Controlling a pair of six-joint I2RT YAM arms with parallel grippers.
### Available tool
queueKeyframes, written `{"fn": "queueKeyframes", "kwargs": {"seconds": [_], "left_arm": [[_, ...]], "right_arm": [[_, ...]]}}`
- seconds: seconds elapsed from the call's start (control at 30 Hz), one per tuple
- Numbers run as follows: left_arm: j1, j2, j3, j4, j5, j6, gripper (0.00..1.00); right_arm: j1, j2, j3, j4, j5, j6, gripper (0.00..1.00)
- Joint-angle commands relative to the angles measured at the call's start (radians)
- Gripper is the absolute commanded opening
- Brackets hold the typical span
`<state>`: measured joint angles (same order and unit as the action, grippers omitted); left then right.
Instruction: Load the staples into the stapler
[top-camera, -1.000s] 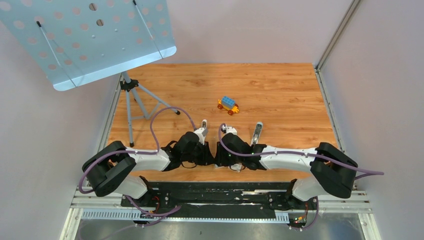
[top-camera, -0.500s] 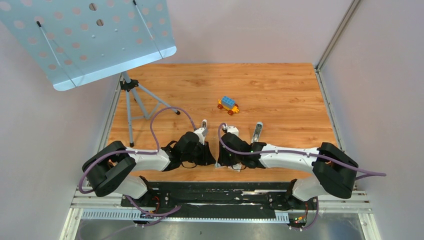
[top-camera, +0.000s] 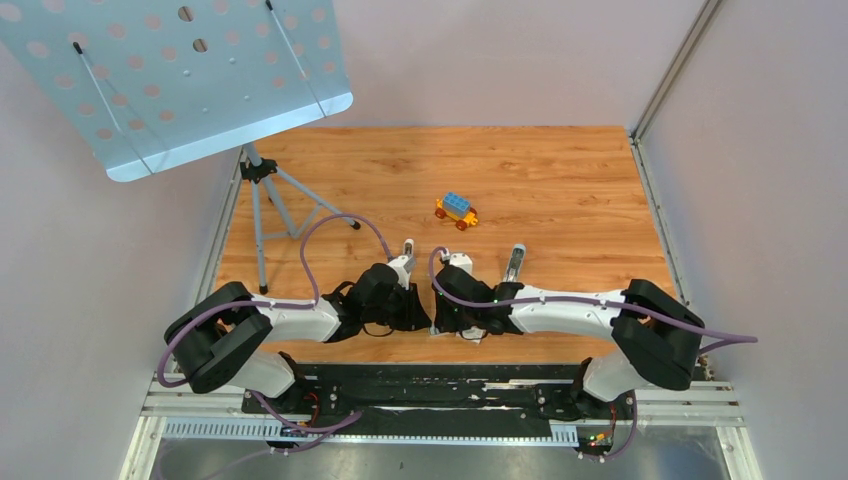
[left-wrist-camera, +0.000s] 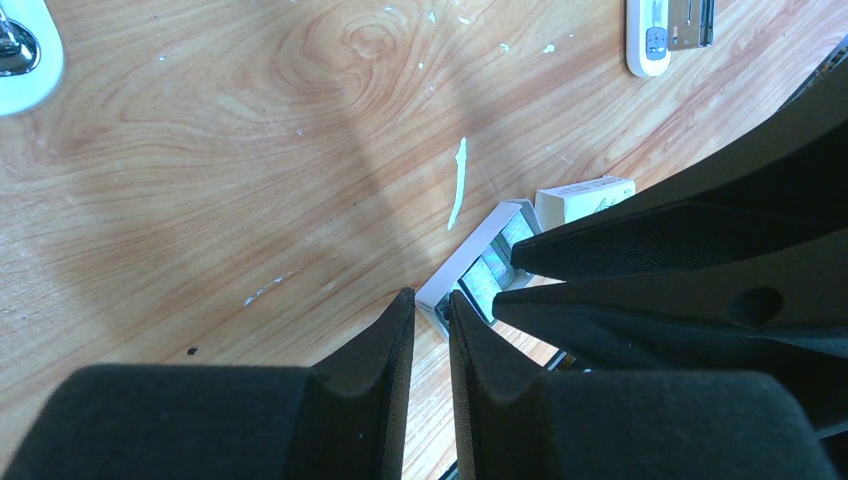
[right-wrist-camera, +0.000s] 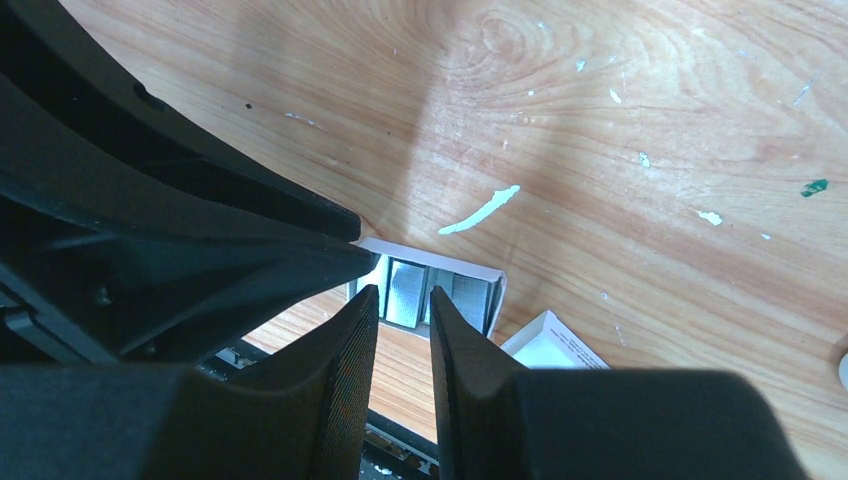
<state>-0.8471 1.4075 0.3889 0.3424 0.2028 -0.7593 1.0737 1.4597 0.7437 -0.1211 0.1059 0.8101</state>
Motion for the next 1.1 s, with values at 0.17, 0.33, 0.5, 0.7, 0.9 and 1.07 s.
{"fn": "queueKeyframes", "kwargs": {"seconds": [0.17, 0.33, 0.5, 0.7, 0.9, 1.07], "left_arm": [[-0.007, 0.017, 0.008, -0.035, -0.014, 0.011, 0.20], [-0.007, 0.017, 0.006, -0.037, -0.014, 0.012, 0.20], [-0.007, 0.018, 0.007, -0.036, -0.013, 0.012, 0.20], [-0.007, 0.020, 0.007, -0.036, -0.015, 0.011, 0.20], [-0.007, 0.021, 0.008, -0.036, -0.014, 0.011, 0.20], [-0.007, 0.031, 0.012, -0.036, -0.011, 0.012, 0.20]], "right_arm": [[0.022, 0.041, 0.043, -0.042, 0.027, -0.008, 0.29], [0.023, 0.052, 0.051, -0.055, 0.031, -0.009, 0.29], [0.023, 0.062, 0.057, -0.070, 0.035, -0.010, 0.29], [0.025, 0.073, 0.063, -0.076, 0.028, -0.016, 0.29], [0.025, 0.077, 0.064, -0.087, 0.033, -0.014, 0.29], [0.030, 0.078, 0.086, -0.144, 0.061, -0.015, 0.27]]}}
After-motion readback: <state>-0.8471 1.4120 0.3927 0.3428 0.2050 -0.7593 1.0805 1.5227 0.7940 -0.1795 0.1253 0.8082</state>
